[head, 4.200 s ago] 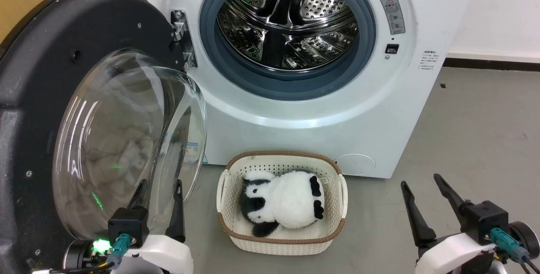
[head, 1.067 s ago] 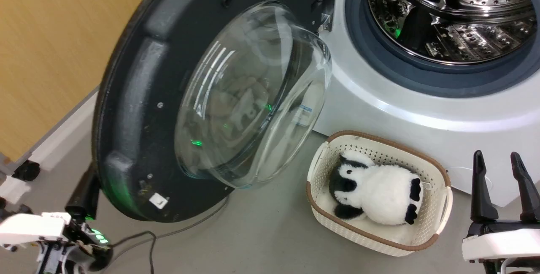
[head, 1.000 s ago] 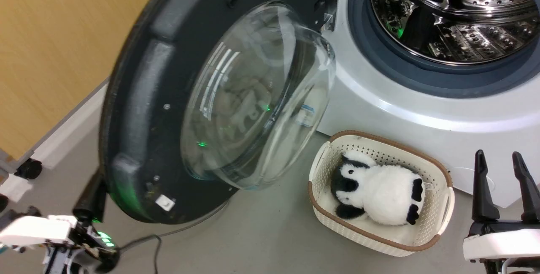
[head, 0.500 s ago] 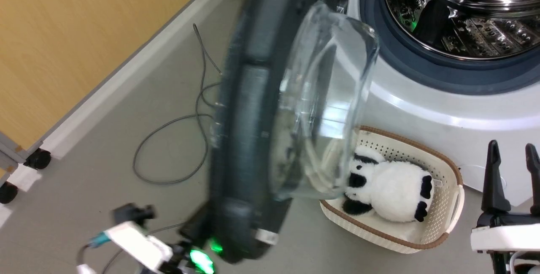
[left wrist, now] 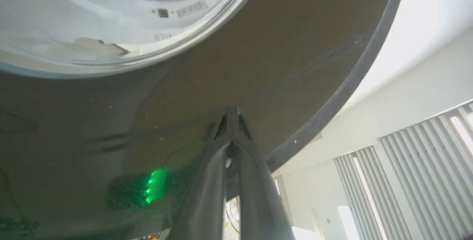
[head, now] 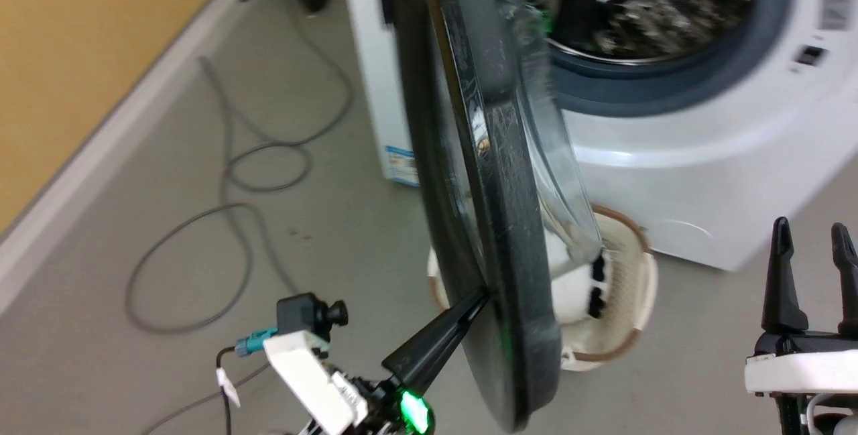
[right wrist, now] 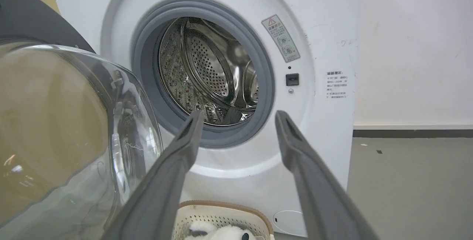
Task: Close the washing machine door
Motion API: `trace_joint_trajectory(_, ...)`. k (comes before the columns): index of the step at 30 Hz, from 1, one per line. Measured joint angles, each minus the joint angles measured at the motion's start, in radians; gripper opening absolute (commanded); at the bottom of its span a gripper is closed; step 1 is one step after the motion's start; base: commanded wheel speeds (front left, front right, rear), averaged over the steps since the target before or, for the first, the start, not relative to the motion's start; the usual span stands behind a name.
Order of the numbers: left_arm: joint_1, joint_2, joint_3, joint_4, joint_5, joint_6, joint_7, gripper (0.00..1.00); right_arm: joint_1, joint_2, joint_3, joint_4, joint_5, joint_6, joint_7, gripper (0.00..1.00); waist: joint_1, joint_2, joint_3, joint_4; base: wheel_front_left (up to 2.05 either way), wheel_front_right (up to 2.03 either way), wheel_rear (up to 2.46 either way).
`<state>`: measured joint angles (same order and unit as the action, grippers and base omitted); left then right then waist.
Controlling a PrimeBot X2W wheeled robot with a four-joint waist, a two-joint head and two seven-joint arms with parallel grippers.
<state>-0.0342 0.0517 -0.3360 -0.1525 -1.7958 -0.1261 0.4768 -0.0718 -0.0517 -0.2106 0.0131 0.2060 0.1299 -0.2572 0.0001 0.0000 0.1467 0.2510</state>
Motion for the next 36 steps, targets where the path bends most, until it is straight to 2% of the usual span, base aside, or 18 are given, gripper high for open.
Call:
trace_joint_trajectory(7,-0.076,-0.001,-0.078,0.029,0.002,0.0,-0.075,0.0,0.0,0.0,-0.01,0.008,0.008,0.0,0.0,1.0,0.0,0.0,0.006,-0.118,0.0,0.0,0.0)
trace_joint_trajectory(12,-0.122,-0.002,-0.157,0.094,0.047,0.0,-0.148,0.0,0.0,0.0,0.0,0.013,0.015,0.0,0.0,1.0,0.0,0.0,0.004,-0.171,0.0,0.0,0.0)
trace_joint_trajectory(18,-0.129,-0.003,-0.187,0.121,0.172,0.0,-0.236,0.0,0.0,0.0,0.009,0.013,0.023,0.0,0.0,1.0,0.0,0.0,-0.017,-0.186,0.0,0.0,0.0)
trace_joint_trajectory(22,-0.129,0.012,-0.159,0.098,0.3,0.0,-0.362,0.0,0.003,0.0,0.01,0.013,0.025,0.0,0.0,1.0,0.0,0.0,-0.036,-0.183,0.0,0.0,0.0)
trace_joint_trajectory(25,-0.132,0.071,-0.149,0.109,0.48,0.0,-0.539,0.0,0.004,0.0,0.003,0.012,0.032,0.0,0.0,1.0,-0.0001,0.0,-0.051,-0.177,0.0,0.0,0.0)
trace_joint_trajectory(27,-0.136,0.122,-0.135,0.175,0.646,0.0,-0.686,0.0,0.007,0.0,-0.003,0.009,0.033,0.0,0.0,1.0,-0.0001,0.0,-0.061,-0.173,0.0,0.0,0.0)
trace_joint_trajectory(28,-0.136,0.133,-0.108,0.219,0.704,0.0,-0.716,0.0,0.009,0.0,-0.007,0.007,0.033,0.0,0.0,1.0,0.0,0.0,-0.066,-0.171,0.0,0.0,0.0)
trace_joint_trajectory(31,-0.14,0.123,0.001,0.273,0.903,0.053,-0.733,0.0,0.015,0.0,-0.01,-0.003,0.033,0.0,0.0,1.0,-0.0001,0.0,-0.079,-0.163,0.0,0.0,0.0)
trace_joint_trajectory(34,-0.146,0.085,0.149,0.216,1.143,0.129,-0.734,0.0,0.018,0.0,-0.011,-0.016,0.029,0.0,0.0,1.0,-0.0001,0.0,-0.087,-0.156,0.0,0.0,0.0)
trace_joint_trajectory(36,-0.144,0.081,0.212,0.169,1.318,0.179,-0.734,0.0,0.018,0.0,-0.01,-0.023,0.021,0.0,0.0,1.0,-0.0001,0.0,-0.091,-0.154,0.0,0.0,0.0)
